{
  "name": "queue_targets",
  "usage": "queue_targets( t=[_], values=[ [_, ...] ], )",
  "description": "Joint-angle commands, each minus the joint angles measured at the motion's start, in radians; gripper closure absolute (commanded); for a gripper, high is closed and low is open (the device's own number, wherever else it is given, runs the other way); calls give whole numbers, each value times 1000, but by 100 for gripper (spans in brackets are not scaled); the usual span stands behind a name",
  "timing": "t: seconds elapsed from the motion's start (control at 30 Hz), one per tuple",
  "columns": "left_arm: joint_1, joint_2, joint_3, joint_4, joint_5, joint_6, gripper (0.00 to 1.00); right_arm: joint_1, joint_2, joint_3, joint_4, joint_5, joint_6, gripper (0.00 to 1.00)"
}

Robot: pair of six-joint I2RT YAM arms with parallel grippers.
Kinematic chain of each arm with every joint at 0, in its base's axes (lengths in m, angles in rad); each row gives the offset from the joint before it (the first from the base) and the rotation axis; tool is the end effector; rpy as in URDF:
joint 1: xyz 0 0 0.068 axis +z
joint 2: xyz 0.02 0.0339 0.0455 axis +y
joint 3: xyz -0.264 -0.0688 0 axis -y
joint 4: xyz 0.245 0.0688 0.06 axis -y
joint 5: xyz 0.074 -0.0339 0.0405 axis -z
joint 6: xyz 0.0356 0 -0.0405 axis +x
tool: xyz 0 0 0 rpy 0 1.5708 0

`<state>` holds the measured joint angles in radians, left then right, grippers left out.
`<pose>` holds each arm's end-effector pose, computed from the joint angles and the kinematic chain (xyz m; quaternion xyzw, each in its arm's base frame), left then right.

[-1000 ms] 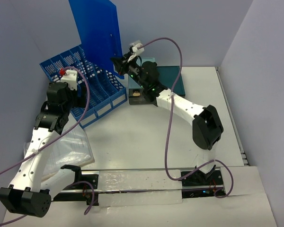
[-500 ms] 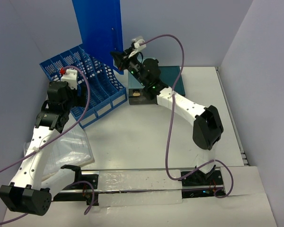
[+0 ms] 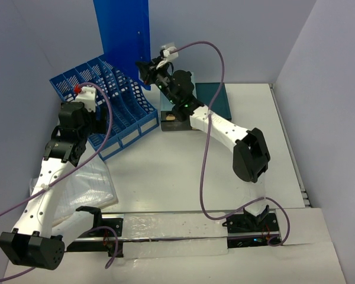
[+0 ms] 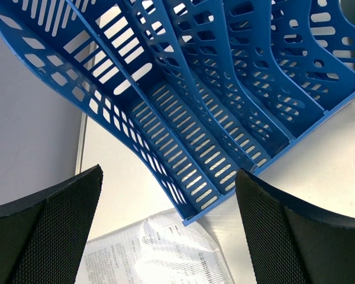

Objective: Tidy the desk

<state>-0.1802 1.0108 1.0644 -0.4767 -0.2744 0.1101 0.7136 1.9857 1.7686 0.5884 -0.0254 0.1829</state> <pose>0.2181 -0.0299 0.3658 0.0469 0.8339 0.0959 0.5415 0.3628 0.3153 0.4007 -0.1581 0.5419 0.3642 0.7408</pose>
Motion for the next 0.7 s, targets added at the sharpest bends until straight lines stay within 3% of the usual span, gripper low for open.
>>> queue_targets(
  t=[0.0, 0.67],
  values=[
    [7, -14, -10, 45, -12, 5, 1, 3, 21, 66, 31, 39, 0, 100],
    [8, -15, -11, 44, -2, 2, 1, 52, 141, 16, 45, 23, -149, 100]
  ],
)
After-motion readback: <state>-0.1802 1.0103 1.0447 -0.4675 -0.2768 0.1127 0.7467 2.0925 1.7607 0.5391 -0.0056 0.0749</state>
